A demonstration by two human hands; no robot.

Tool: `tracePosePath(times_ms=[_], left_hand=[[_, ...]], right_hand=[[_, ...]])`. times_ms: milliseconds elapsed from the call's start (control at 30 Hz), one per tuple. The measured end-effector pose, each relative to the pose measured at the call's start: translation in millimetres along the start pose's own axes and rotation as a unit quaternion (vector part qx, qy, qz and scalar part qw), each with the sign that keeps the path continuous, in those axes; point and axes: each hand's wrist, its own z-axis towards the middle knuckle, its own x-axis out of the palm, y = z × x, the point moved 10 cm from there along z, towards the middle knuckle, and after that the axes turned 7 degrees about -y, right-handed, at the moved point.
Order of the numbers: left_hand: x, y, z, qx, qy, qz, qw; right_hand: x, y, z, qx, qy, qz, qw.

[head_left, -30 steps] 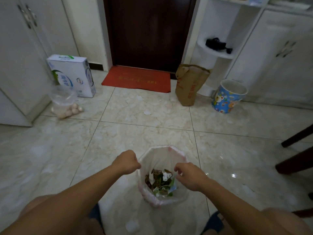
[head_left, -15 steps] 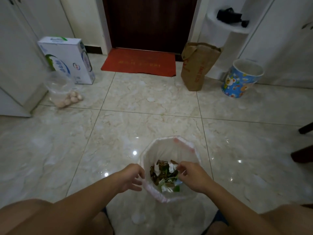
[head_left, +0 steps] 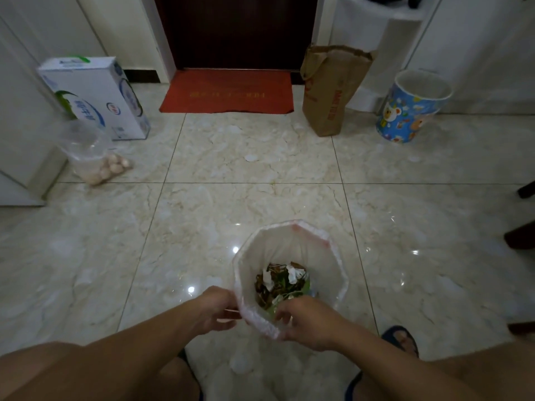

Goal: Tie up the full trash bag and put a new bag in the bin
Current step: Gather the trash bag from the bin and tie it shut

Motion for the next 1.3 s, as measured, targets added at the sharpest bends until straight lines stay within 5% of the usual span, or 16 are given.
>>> tracePosePath(times_ms=[433,633,933,1100,1300], left_hand=[[-12.8,13.6,6.3,-0.002,-0.049,0.034,0.998],[-9.0,13.7,-3.4,0.018,-0.100,0.155,0.983],[-26.6,7.6,3.3,0.061,-0.129,-0.047,0.989],[-26.9,3.6,-0.2,0.103,-0.118,-0.027,0.987],[-11.3,17.0,-1.7,0.039,-0.045,-0.068,0.996]], right_hand=[[8.5,7.9,-9.6,-0.024,-0.006,-0.069,0.997],[14.3,10.1,-11.2,-0.036,-0.013,-0.110,0.993],[6.1,8.4,-8.0,-0.043,-0.027,-0.113,0.992],[5.3,8.9,-7.2,-0.043,-0.026,-0.113,0.992],[4.6,11.3,-8.2,-0.051,-0.028,-0.118,0.991]])
